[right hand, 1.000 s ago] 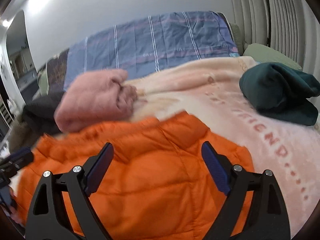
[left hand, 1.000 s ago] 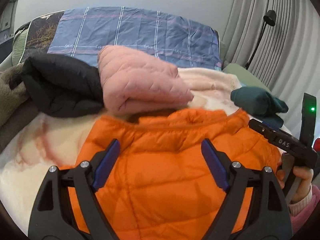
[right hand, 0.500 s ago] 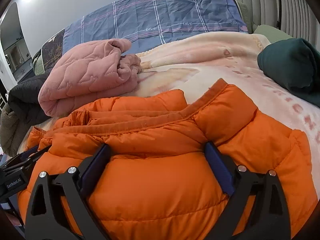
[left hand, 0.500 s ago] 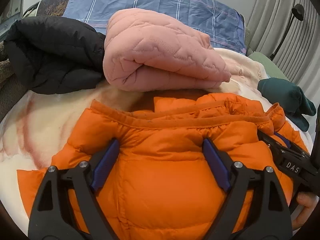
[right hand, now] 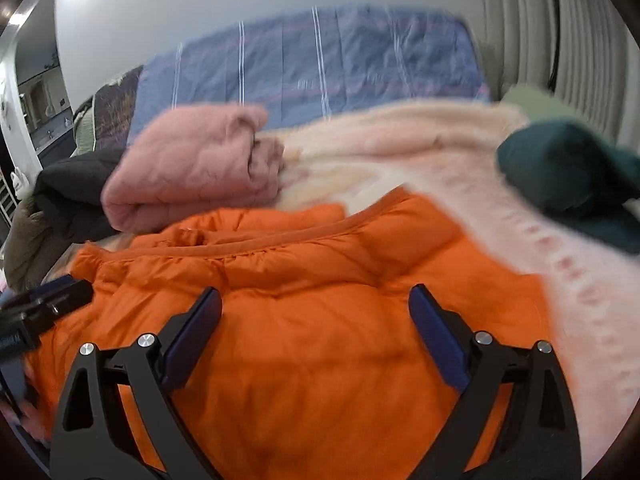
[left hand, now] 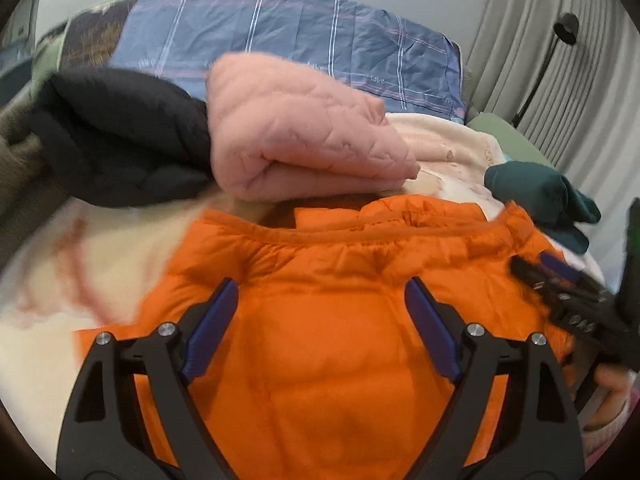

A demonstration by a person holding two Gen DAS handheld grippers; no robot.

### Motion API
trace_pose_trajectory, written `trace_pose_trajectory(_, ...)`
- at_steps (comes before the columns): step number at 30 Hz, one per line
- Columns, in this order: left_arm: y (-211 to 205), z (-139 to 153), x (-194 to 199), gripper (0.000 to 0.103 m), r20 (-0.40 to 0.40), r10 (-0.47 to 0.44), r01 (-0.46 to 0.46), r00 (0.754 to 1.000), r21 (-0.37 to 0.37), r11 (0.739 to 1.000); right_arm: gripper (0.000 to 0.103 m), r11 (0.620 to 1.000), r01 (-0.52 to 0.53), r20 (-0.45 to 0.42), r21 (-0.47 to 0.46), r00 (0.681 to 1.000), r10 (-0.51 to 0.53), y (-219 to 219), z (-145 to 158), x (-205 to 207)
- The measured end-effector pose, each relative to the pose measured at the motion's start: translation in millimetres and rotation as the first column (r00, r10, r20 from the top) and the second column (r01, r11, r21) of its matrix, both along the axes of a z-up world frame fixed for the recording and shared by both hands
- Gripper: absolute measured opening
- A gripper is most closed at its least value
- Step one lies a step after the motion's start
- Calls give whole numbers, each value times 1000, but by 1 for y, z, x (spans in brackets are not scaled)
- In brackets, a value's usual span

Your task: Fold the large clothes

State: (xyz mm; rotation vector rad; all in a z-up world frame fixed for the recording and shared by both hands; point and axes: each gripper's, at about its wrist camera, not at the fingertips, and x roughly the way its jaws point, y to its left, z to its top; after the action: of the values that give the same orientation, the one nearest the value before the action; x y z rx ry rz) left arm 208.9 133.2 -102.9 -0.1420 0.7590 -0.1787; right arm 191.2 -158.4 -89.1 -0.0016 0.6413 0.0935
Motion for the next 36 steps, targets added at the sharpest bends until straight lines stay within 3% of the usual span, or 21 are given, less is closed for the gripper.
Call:
trace_pose_trajectory(2, 5, -2, -16, 88, -11, -1, 2, 1000, 31, 1000, 95, 1000, 13, -36, -9, 999, -13, -15, -10, -10)
trace_pose_trajectory(6, 15, -36, -39, 93, -16, 5, -3, 1000, 122, 992, 95, 994, 0, -60, 107, 998, 7, -46, -37, -19)
trace_pose_trajectory(10, 13, -36, -37, 93, -15, 18, -16, 1000, 152, 988, 95, 1000, 29, -58, -4, 998, -29, -29, -30, -17)
trace_pose_trajectory(12, 18, -30, -44, 92, -12, 23, -21, 1000, 143, 990, 95, 997, 76, -51, 33, 996, -74, -34, -17, -36)
trace_pose_trajectory(15, 42, -11, -80, 92, 18, 5, -6, 1000, 34, 999, 95, 987, 58, 1, 147, 998, -59, -48, -1, -84)
trace_pose_trajectory(16, 45, -10, -88, 92, 24, -3, 3, 1000, 19, 1000, 95, 988, 53, 14, 143, 998, -55, -49, -1, -96)
trace_pose_trajectory(18, 49, -18, -101, 92, 9, -2, 1, 1000, 46, 999, 95, 994, 80, -15, 77, 997, -79, -50, -16, -110)
trace_pose_trajectory(20, 48, -40, -100, 100, -34, 21, -18, 999, 103, 995, 96, 997, 75, -128, 33, 989, -70, -48, -48, -102)
trace_pose_trajectory(21, 49, -53, -98, 101, -51, 21, -17, 998, 84, 996, 96, 998, 48, -134, 31, 990, -44, -48, -58, -99)
trace_pose_trajectory(22, 55, -62, -95, 101, -93, 4, -2, 996, 16, 1000, 96, 998, 58, -131, 34, 990, -53, -48, -56, -99)
trace_pose_trajectory(23, 60, -59, -95, 101, -96, 17, -17, 995, -5, 1000, 96, 997, 68, -136, 34, 989, -63, -47, -51, -99)
trace_pose_trajectory(28, 69, -42, -115, 101, -44, 42, -43, 998, -20, 999, 95, 987, 148, -12, 66, 989, -147, -46, -3, -131)
trace_pose_trajectory(31, 81, -31, -129, 101, -5, 57, -57, 998, -53, 997, 95, 995, 52, 77, 83, 995, -58, -22, 19, -154)
trace_pose_trajectory(33, 84, -33, -129, 101, 1, 65, -65, 998, -39, 997, 92, 994, -79, 77, 74, 994, 73, 5, 19, -159)
trace_pose_trajectory(36, 84, -56, -120, 101, -79, 70, -74, 994, -41, 996, 69, 983, -180, -42, 25, 983, 181, 40, -11, -147)
